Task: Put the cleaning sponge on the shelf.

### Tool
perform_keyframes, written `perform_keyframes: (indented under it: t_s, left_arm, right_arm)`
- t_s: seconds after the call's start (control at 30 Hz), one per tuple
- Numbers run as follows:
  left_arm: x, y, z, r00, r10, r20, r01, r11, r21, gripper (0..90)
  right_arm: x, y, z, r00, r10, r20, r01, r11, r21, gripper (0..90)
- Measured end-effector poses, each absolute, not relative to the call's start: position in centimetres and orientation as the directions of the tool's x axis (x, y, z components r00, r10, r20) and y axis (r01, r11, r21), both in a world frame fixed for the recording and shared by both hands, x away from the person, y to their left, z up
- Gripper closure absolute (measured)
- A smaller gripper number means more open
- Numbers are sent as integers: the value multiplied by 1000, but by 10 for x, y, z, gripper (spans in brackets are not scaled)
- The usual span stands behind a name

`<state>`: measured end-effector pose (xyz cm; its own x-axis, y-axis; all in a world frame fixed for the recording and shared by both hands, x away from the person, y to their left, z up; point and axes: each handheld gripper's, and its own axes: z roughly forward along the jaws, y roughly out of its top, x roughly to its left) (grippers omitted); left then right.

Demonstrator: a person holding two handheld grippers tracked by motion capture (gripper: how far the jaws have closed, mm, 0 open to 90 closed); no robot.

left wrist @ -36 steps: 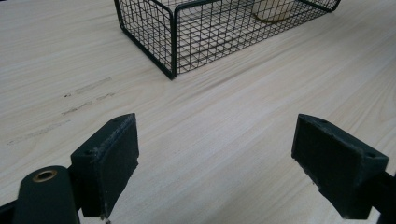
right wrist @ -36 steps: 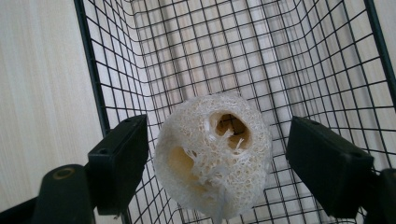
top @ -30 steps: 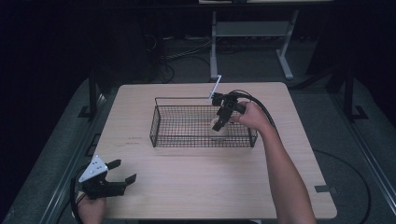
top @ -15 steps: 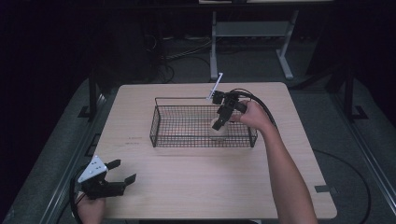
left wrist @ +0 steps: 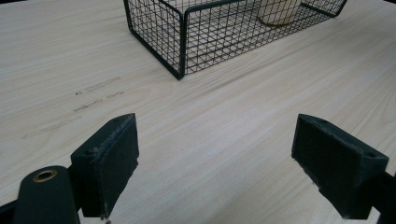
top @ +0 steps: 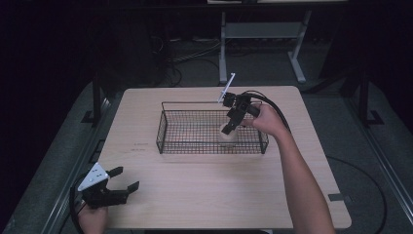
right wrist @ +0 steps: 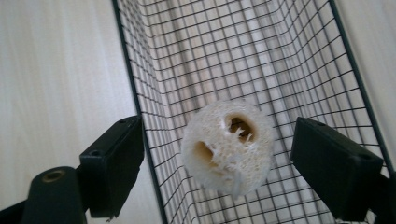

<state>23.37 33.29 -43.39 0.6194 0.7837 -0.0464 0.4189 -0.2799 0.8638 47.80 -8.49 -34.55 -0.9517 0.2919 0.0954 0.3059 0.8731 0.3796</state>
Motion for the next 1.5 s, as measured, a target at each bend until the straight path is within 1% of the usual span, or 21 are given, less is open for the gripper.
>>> perform_keyframes:
  t_s: [0.27, 0.37, 0.53, 0.63, 0.73, 1.07, 1.2, 1.33, 1.5]
  left_arm:
    - [233, 333, -434, 620, 784, -44, 420, -283, 862, 137]
    - [233, 334, -434, 615, 787, -47, 422, -279, 863, 137]
    - [233, 334, -434, 619, 784, -43, 420, -284, 862, 136]
    - [234, 332, -434, 621, 782, -43, 420, -287, 861, 137]
    - [234, 332, -434, 622, 782, -42, 421, -289, 860, 137]
    - [234, 332, -435, 621, 782, -45, 423, -286, 860, 137]
    - [234, 332, -435, 621, 783, -48, 424, -284, 860, 137]
    - [234, 332, -435, 620, 783, -48, 425, -283, 860, 136]
    - [234, 332, -435, 619, 784, -49, 423, -280, 861, 137]
  right_arm:
    - [469, -90, -333, -955, 286, 79, 294, 871, 394, 173]
    - [465, -91, -330, -956, 286, 66, 288, 877, 385, 173]
    - [458, -93, -325, -958, 279, 65, 282, 879, 384, 173]
    - [455, -95, -323, -958, 277, 73, 282, 871, 401, 173]
    - [452, -96, -323, -956, 282, 79, 290, 873, 393, 173]
    - [439, -100, -319, -957, 273, 94, 287, 865, 412, 173]
    - [435, -101, -321, -960, 266, 93, 280, 862, 424, 173]
    - [431, -101, -326, -961, 257, 104, 277, 869, 410, 173]
    - [426, -105, -328, -962, 254, 104, 273, 858, 435, 172]
